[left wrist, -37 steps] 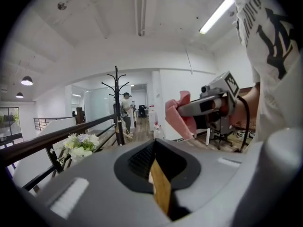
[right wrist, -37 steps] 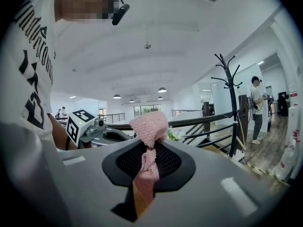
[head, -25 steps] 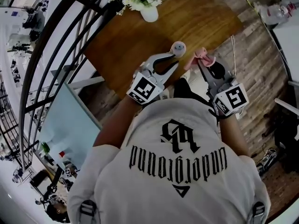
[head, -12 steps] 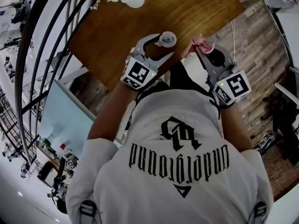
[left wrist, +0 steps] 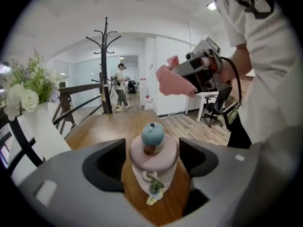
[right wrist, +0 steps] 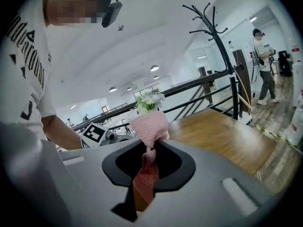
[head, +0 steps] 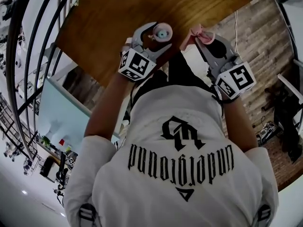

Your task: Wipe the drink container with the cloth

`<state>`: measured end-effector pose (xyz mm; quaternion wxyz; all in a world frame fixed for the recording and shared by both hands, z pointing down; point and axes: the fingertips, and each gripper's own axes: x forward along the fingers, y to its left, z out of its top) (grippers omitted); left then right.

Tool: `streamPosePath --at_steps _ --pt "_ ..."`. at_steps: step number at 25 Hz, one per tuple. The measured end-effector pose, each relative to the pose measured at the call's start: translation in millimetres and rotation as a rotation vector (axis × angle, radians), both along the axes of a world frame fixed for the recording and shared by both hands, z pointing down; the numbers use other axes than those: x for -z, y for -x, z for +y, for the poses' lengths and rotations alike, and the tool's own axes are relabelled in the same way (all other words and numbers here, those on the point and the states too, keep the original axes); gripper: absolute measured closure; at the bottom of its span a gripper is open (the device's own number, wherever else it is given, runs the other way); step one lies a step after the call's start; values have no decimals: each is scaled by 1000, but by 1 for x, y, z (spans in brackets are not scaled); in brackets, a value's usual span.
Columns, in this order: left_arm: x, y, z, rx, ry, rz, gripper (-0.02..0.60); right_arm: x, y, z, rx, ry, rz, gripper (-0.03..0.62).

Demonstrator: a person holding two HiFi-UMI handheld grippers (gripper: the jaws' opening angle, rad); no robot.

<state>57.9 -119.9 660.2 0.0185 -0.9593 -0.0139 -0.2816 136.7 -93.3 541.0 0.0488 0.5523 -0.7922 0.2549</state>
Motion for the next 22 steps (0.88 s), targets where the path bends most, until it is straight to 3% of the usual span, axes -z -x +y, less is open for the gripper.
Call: streamPosePath --at_steps 7,22 --pt "-14 -9 0 19 57 -2 201 -12 -8 -3 1 28 -8 548" --pt "-16 -9 0 54 44 -21 196 -11 -14 -9 26 23 -13 548"
